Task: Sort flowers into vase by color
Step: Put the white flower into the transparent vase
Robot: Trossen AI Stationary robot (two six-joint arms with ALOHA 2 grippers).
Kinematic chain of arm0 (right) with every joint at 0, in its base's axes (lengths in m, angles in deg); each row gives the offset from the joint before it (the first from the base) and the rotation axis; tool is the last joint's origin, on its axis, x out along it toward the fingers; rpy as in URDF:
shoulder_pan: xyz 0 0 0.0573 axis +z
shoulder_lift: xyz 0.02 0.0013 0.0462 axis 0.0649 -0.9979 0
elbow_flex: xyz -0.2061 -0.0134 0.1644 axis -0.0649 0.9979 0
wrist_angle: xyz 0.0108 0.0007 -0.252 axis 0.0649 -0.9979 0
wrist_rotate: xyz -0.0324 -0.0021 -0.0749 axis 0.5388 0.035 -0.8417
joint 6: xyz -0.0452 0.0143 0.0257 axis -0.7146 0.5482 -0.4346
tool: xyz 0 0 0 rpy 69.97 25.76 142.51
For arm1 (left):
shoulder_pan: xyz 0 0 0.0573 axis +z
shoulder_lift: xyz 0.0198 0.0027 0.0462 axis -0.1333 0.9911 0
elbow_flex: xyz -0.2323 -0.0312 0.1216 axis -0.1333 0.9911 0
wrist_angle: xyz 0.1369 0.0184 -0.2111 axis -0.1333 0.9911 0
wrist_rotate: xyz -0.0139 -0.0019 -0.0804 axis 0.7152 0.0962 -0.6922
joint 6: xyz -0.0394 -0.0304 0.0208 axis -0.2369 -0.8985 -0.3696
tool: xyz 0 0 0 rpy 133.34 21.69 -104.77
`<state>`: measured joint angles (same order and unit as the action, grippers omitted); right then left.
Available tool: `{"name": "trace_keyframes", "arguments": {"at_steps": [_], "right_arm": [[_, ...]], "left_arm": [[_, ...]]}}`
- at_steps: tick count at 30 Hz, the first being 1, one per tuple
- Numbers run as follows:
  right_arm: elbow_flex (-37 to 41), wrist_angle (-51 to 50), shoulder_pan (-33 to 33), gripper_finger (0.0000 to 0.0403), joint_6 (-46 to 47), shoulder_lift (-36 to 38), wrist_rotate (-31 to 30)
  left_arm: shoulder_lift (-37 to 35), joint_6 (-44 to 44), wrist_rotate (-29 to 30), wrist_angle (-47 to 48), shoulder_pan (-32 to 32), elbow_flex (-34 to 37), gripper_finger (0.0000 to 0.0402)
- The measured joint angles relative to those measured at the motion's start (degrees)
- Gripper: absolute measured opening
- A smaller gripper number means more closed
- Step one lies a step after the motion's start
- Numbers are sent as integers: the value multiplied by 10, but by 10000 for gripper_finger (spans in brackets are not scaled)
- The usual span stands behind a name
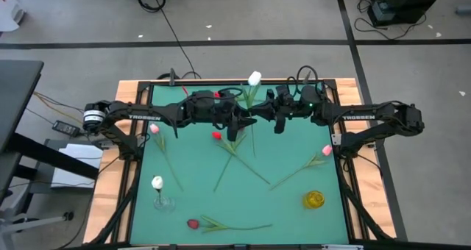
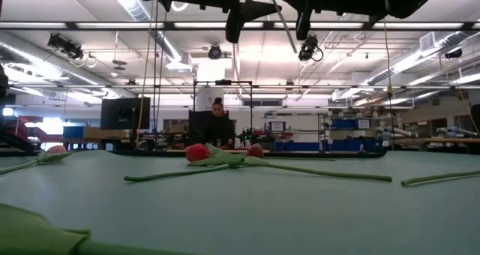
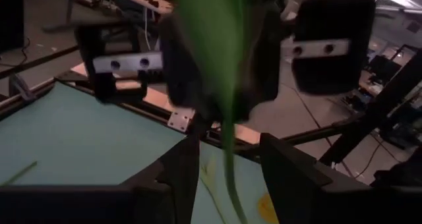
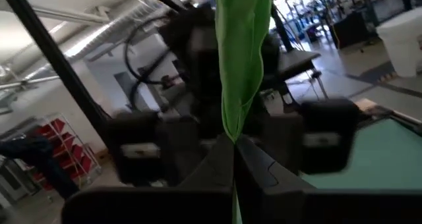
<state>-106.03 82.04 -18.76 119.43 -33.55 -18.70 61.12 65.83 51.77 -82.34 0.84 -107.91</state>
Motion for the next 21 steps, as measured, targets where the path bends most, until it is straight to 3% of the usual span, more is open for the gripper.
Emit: {"name": "trace_keyframes", "arguments": {"at_steps": [11, 21], "right_arm": [[0, 0, -2, 9, -6, 0, 3], [-1, -25, -2, 9, -13, 1, 2]], "left_arm": [[0, 10, 0, 1, 12, 0, 120], [-19, 43, -2, 20, 14, 0, 26]]}}
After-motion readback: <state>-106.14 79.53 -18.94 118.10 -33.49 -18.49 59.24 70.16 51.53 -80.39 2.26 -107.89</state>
